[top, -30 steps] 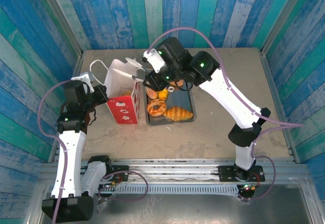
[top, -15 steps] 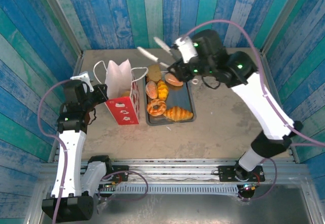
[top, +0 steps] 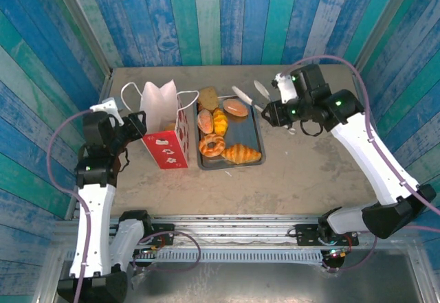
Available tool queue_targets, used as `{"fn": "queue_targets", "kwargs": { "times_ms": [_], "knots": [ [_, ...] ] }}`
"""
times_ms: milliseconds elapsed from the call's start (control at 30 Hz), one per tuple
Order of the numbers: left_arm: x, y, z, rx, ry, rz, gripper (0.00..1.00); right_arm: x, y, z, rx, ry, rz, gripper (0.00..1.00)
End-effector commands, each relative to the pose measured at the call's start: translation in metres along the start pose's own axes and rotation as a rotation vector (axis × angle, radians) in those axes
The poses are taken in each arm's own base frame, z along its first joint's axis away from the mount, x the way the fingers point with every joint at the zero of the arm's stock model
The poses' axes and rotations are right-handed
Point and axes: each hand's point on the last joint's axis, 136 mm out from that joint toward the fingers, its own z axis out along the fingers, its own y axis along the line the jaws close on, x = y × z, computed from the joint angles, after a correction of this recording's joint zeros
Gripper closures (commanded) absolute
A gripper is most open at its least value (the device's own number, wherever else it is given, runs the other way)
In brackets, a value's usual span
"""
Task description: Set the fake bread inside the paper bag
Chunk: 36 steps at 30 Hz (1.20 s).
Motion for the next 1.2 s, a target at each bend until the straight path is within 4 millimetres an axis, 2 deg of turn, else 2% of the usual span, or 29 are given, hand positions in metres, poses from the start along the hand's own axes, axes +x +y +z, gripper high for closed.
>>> {"fn": "queue_targets", "kwargs": {
  "times_ms": [0, 267, 300, 400, 500, 800, 1167],
  "knots": [
    [-0.017, -0.003, -0.011, 0.005, -0.107, 0.005, 0.39, 0.005, 0.003, 0.006, -0.037, -0.01, 0.032, 0.43],
    [-0.027, -0.001, -0.03, -0.001, -0.224, 0.003, 0.15, 0.033, 0.005, 0.059, -0.101, 0.155, 0.085, 0.43],
    [-0.028, 0.0, -0.033, -0.007, -0.24, 0.005, 0.09, 0.037, 0.006, 0.067, -0.113, 0.175, 0.094, 0.43],
    [-0.029, 0.001, -0.038, -0.01, -0.269, 0.011, 0.01, 0.042, 0.006, 0.089, -0.131, 0.207, 0.116, 0.43],
    [-0.03, 0.001, -0.042, -0.009, -0.283, 0.02, 0.06, 0.043, 0.006, 0.105, -0.148, 0.222, 0.131, 0.43],
    [-0.03, 0.001, -0.042, -0.009, -0.287, 0.025, 0.06, 0.049, 0.005, 0.146, -0.176, 0.27, 0.169, 0.43],
    [-0.035, 0.001, -0.042, -0.016, -0.296, 0.037, 0.06, 0.056, 0.0, 0.178, -0.175, 0.317, 0.185, 0.44]
  ]
}}
